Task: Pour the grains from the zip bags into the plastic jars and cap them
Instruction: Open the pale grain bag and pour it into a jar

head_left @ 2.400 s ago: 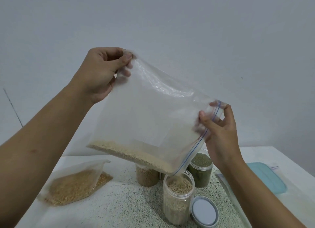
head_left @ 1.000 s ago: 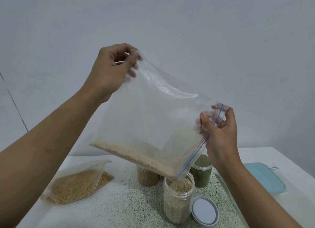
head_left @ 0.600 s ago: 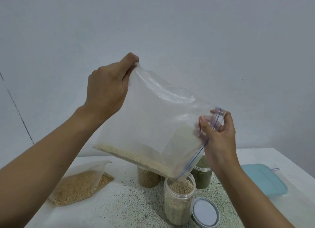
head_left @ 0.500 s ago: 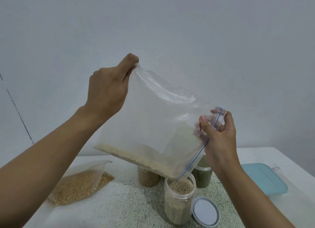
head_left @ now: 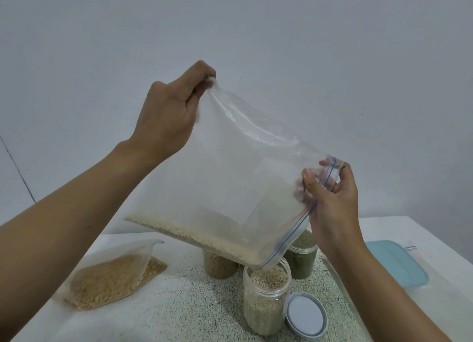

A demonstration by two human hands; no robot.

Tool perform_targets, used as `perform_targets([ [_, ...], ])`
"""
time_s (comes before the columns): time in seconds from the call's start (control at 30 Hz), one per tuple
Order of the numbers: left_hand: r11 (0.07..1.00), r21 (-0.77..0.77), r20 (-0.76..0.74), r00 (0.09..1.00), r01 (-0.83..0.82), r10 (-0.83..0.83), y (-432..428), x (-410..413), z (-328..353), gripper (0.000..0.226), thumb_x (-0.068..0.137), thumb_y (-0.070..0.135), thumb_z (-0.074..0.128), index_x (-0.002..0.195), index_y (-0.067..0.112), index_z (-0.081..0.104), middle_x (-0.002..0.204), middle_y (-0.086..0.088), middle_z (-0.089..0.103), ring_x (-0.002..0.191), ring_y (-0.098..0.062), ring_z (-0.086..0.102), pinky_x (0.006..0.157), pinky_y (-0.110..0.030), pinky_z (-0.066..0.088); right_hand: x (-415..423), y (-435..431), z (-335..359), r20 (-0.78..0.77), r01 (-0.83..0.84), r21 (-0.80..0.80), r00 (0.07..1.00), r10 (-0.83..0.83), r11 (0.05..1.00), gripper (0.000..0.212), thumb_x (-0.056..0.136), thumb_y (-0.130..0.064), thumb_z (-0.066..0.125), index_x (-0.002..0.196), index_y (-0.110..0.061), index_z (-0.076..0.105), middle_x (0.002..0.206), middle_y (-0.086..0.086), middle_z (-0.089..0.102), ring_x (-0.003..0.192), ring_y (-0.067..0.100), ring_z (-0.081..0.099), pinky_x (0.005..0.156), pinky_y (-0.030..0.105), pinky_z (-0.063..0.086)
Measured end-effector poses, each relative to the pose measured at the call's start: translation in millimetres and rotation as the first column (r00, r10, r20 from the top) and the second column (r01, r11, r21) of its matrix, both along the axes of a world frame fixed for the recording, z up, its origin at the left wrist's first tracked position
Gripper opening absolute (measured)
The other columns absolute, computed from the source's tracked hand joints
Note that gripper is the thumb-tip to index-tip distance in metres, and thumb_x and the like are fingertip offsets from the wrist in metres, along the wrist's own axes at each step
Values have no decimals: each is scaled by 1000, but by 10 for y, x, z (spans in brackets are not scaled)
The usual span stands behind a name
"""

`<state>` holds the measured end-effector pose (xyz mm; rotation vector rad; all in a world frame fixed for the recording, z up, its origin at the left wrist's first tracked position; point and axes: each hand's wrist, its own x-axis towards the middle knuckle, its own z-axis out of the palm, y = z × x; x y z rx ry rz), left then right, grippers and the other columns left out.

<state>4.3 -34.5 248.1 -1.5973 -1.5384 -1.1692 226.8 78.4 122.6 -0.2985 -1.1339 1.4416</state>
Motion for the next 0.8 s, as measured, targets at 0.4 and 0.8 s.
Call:
perform_targets([
  [0.4, 1000, 9, 57, 998, 24, -24, -9, 8, 25, 21, 109, 23, 42, 109, 11, 59, 84, -10, 65, 59, -30, 40, 54, -29, 33, 24, 5, 85, 7, -7, 8, 1000, 7, 1000, 25, 96, 4, 61, 107, -16, 51, 74, -1, 65, 63, 16, 60, 58, 25, 52],
  [0.8, 996, -57, -2, 997, 74, -74, 44, 92, 225, 16, 109, 17, 45, 109, 11, 60, 62, 20, 51, 59, -25, 38, 53, -25, 31, 13, -9, 134, 4, 25, -1, 1000, -25, 1000, 24, 99, 0, 57, 99, -22, 48, 77, -4, 63, 62, 11, 59, 56, 22, 51],
])
